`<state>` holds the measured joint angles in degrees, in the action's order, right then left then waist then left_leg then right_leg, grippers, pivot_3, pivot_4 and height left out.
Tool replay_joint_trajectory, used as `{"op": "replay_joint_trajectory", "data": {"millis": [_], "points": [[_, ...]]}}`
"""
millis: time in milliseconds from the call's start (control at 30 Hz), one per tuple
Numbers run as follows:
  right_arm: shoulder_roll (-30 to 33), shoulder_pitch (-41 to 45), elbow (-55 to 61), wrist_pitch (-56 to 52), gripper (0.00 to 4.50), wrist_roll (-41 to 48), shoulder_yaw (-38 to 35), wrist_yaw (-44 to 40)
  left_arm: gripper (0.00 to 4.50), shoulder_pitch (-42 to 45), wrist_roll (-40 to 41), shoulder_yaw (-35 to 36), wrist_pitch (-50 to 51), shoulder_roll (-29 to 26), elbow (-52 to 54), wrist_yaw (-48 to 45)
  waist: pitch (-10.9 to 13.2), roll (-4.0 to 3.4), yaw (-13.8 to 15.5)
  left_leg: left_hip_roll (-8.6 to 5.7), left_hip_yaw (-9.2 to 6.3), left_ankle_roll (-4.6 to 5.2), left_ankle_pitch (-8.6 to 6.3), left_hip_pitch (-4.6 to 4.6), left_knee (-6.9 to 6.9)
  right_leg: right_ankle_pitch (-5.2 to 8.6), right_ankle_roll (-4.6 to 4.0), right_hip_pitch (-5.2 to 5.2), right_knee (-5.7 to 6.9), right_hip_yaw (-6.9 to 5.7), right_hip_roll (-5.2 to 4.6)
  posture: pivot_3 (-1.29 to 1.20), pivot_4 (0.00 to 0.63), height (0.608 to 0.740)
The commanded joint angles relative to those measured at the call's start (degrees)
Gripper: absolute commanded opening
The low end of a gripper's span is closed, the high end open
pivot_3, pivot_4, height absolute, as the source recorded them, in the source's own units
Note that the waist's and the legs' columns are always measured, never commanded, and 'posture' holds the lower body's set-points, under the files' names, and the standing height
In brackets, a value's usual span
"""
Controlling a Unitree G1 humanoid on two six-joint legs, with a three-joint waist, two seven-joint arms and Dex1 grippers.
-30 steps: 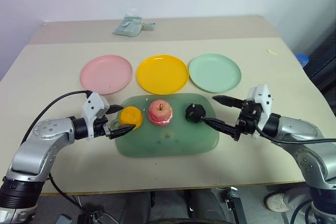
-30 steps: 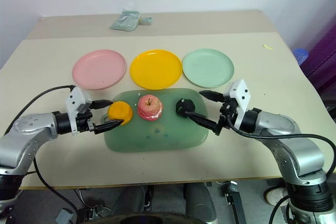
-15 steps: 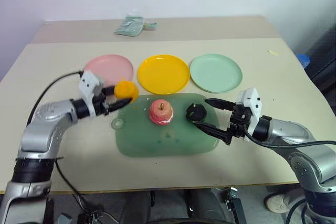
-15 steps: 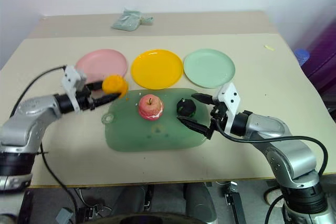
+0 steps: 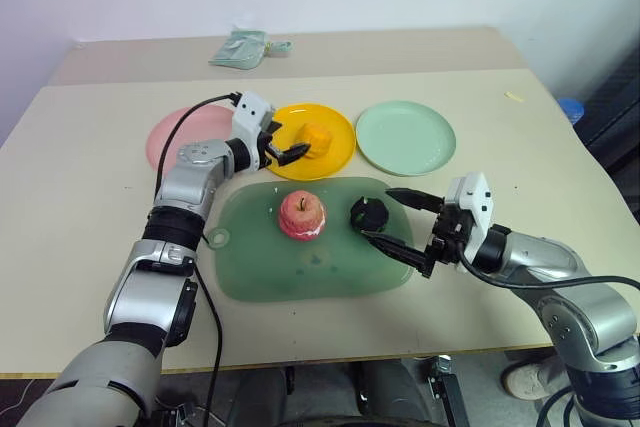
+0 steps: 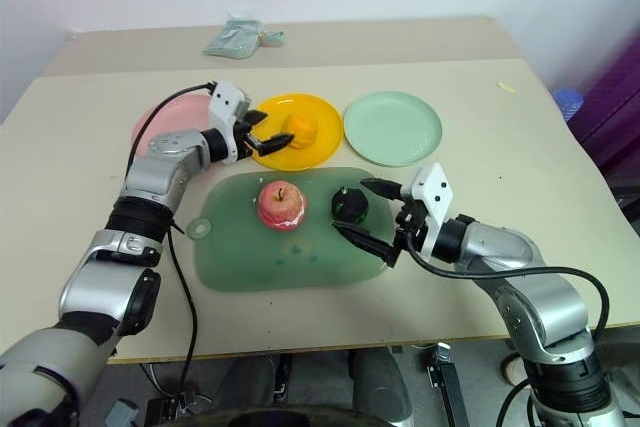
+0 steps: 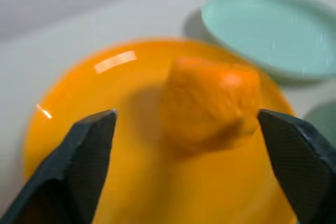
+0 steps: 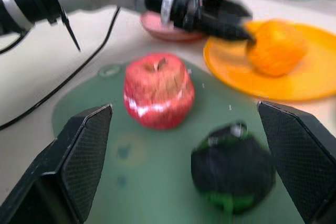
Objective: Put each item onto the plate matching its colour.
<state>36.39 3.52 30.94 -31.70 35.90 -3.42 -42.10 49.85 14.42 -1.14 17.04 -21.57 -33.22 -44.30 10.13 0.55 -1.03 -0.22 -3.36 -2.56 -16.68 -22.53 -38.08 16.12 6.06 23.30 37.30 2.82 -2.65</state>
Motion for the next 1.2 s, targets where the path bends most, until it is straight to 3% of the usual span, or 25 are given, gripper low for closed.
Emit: {"op": "replay_joint_trajectory", "data": {"millis": [33,233,433,533,700,733,800,933,1033,1200], "points": [[-0.2,-1.2,2.2,1.9,4.5,-0.1,-1.8,0.2,4.45,-3.3,6.7,4.4,2.1,-2.5,11.0,-5.8,0.0,-0.01,0.0,0.0,-0.01,0.0,0.0,0.0,-0.01,0.0,0.0,-0.01,0.0,0.0,0.0,0.0,0.15,0.74],[0.9,0.4,2.6,0.2,4.5,0.5,-1.1,0.0,4.45,-17.3,15.4,0.9,13.5,-10.5,35.1,-17.7,0.0,-0.04,0.2,0.07,0.0,-0.02,0.01,0.05,0.0,0.0,0.0,-0.04,0.03,0.05,-0.02,0.0,0.15,0.74],[0.7,3.9,1.9,-1.8,4.5,1.3,-0.1,-0.2,4.45,-21.7,8.0,-8.5,12.3,-14.8,40.6,-19.6,0.0,-0.03,0.6,0.01,-0.07,-0.04,0.02,0.12,-0.09,0.0,0.0,-0.23,0.01,-0.01,-0.06,0.0,0.15,0.74],[0.9,3.6,1.4,-1.4,4.5,0.6,0.2,-0.9,4.45,-21.8,4.4,-11.6,11.8,-14.2,39.3,-17.5,0.0,-0.04,0.3,0.03,-0.06,-0.03,0.02,0.12,-0.07,0.01,-0.01,-0.21,0.01,-0.01,0.0,0.0,0.15,0.74],[1.1,1.8,0.9,-0.2,4.5,0.2,-0.9,-2.0,2.92,-21.2,3.5,-10.5,10.8,-13.2,38.3,-15.7,0.0,-0.04,0.4,0.04,-0.04,-0.03,0.02,0.13,-0.06,0.01,-0.01,-0.2,0.01,0.0,0.0,0.0,0.15,0.74],[1.1,1.3,0.9,0.1,4.5,0.1,-1.1,-2.1,2.83,-20.9,4.8,-8.7,10.9,-12.6,38.2,-15.2,0.0,-0.04,0.4,0.04,-0.04,-0.03,0.02,0.13,-0.07,0.01,-0.01,-0.21,0.02,0.0,0.0,0.0,0.15,0.74],[1.1,0.7,0.9,0.6,4.5,-0.2,-1.3,-2.3,2.83,-20.4,6.5,-6.2,11.3,-11.7,38.0,-14.3,0.0,-0.04,0.3,0.03,-0.05,-0.03,0.02,0.12,-0.07,0.01,-0.01,-0.21,0.01,0.0,0.0,0.0,0.15,0.74],[0.8,-0.4,1.3,1.6,4.5,-1.1,-1.3,-2.0,2.83,-15.1,4.1,5.0,6.9,-10.5,26.2,-0.1,0.0,-0.01,0.4,0.05,-0.09,-0.03,0.02,0.12,-0.09,0.0,-0.01,-0.17,0.06,-0.02,0.03,0.0,0.15,0.74],[0.6,-0.2,1.2,1.8,4.5,-1.3,-1.0,-2.0,2.83,-11.0,0.3,8.0,6.7,-11.3,15.8,9.2,0.0,-0.02,0.1,0.04,-0.06,-0.02,0.02,0.13,-0.08,0.0,-0.01,-0.14,0.08,-0.01,0.04,0.0,0.15,0.74],[0.1,1.5,-0.3,2.1,4.5,-2.0,0.2,-2.1,2.83,-7.5,-2.6,8.6,6.3,-11.6,6.6,13.3,0.0,0.0,0.4,-0.02,-0.04,0.0,0.0,0.09,-0.06,0.0,0.01,-0.13,0.03,-0.01,-0.04,0.0,0.15,0.74]]}}
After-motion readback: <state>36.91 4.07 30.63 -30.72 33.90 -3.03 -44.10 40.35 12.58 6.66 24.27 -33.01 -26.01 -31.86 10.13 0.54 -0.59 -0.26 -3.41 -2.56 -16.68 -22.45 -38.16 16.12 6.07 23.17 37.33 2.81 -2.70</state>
